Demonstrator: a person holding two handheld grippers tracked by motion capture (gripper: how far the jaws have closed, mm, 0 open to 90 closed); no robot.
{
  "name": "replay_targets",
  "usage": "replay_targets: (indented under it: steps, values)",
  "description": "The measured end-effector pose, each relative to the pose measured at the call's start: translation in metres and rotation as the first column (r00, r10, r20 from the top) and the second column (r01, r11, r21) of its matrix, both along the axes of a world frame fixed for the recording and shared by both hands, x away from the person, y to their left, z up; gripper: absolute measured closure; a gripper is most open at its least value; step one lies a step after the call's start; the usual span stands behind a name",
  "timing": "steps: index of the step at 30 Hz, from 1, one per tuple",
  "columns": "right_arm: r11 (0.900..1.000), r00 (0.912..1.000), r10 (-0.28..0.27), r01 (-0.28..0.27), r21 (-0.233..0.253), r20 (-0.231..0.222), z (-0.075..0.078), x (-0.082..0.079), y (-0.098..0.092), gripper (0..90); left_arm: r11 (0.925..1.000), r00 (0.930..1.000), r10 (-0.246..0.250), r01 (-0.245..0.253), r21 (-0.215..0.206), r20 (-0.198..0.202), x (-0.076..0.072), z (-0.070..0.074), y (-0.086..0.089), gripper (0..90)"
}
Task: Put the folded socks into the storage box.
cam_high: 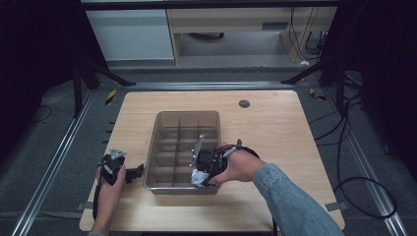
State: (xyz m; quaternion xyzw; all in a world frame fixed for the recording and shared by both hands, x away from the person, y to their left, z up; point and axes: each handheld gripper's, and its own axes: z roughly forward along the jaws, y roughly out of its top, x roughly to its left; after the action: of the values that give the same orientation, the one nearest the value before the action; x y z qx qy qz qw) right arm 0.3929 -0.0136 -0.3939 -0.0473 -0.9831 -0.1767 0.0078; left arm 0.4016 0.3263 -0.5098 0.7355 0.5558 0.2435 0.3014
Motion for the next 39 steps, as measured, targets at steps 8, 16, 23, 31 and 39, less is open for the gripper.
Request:
replay_targets:
  steps: [8, 16, 23, 31, 39]
  values:
    - [0.999, 0.9988, -0.027, 0.026, 0.023, 0.04, 0.008, -0.006, -0.007, 32.6, 1.0, 1.0, -0.001, 0.001, 0.0, 0.0, 0.0, 0.0, 0.0, 0.0]
    - [0.997, 0.9953, -0.064, 0.06, 0.056, 0.073, 0.022, -0.007, -0.021, 18.7, 1.0, 1.0, 0.002, -0.002, -0.002, 0.001, 0.0, 0.0, 0.0, 0.0]
    - [0.993, 0.9892, -0.102, 0.095, 0.07, 0.105, 0.041, -0.004, -0.031, 12.9, 1.0, 1.0, -0.003, 0.003, 0.002, 0.0, 0.0, 0.0, 0.0, 0.0]
    - [0.991, 0.9795, -0.122, 0.111, 0.073, 0.161, 0.062, 0.003, -0.034, 22.6, 1.0, 1.0, -0.004, 0.004, 0.003, 0.0, 0.0, 0.0, 0.0, 0.0]
    - [0.991, 0.9754, -0.125, 0.113, 0.073, 0.182, 0.084, 0.013, -0.034, 51.0, 1.0, 1.0, -0.004, 0.004, 0.003, -0.001, 0.0, 0.0, 0.0, 0.0]
